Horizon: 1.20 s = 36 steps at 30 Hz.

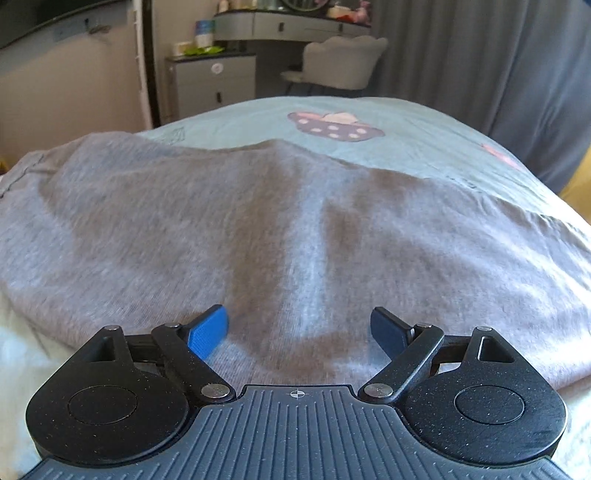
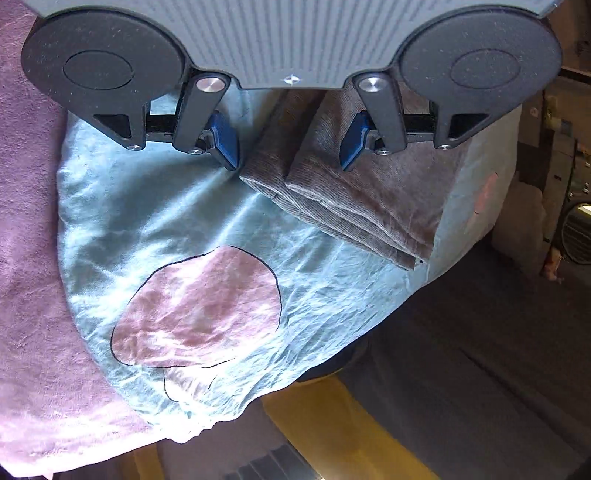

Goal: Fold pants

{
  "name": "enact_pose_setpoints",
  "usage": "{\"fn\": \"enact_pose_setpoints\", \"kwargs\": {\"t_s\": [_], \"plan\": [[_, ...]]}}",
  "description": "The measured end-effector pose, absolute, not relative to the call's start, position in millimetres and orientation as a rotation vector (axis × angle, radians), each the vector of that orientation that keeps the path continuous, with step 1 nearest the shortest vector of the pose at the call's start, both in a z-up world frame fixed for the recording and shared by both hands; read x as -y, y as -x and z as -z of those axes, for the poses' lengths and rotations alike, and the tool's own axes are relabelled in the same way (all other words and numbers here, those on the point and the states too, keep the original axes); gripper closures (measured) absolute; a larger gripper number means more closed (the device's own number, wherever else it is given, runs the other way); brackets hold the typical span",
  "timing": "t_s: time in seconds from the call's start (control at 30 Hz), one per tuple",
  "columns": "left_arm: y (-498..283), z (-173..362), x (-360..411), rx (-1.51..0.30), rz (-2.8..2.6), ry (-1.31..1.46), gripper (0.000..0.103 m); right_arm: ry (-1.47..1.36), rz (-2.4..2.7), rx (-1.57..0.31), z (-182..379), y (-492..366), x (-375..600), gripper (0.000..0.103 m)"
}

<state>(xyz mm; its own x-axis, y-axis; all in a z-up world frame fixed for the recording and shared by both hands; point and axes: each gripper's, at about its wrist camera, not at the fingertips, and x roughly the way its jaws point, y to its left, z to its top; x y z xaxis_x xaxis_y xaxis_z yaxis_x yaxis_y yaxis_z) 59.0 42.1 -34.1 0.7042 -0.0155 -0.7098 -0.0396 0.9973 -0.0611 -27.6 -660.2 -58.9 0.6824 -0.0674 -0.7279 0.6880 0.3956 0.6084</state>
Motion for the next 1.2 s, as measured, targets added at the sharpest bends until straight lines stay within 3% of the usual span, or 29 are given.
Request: {"fn": "enact_pose_setpoints", "kwargs": {"t_s": [0.03,0.1,0.3,0.43,0.57,0.6,0.73,0.97,1.2], "plan": [[-58.9,33.0,-42.3,-0.790,-0.016,0.072,0.012,-1.067,0.521,-0.670,55.8,26.6,661.4,0.063],[-58.8,33.2,-40.2,-0.791,-0.018,0.056,0.012,-1.038,0.518,-0.662,49.6,25.1,660.6,0.071],[-60.6,35.0,-35.8,-0.790,-0.016,0.031,0.009,-1.104,0.407,-0.541,52.0,28.0,660.6,0.071],[-61.6,36.5,-36.5,-0.790,-0.018,0.044,0.009,-1.101,0.363,-0.537,52.2,22.0,660.9,0.053],[-60.9,36.6,-35.8,-0.793,-0.019,0.035,0.009,-1.099,0.362,-0.602,62.5,4.4,661.3,0.052],[-60.4,36.5,-35.7,-0.792,-0.020,0.034,0.009,-1.112,0.365,-0.608,64.5,1.7,661.4,0.054],[-60.9,35.2,-38.6,-0.788,-0.018,0.059,0.009,-1.084,0.387,-0.569,57.0,0.3,656.5,0.082],[-61.0,32.9,-42.8,-0.783,-0.012,0.088,0.009,-0.848,0.305,-0.547,-4.8,-26.6,609.4,0.085],[-57.9,29.2,-46.5,-0.766,-0.007,0.116,0.009,-0.432,-0.122,-0.588,-70.3,-75.8,458.5,0.085]]}}
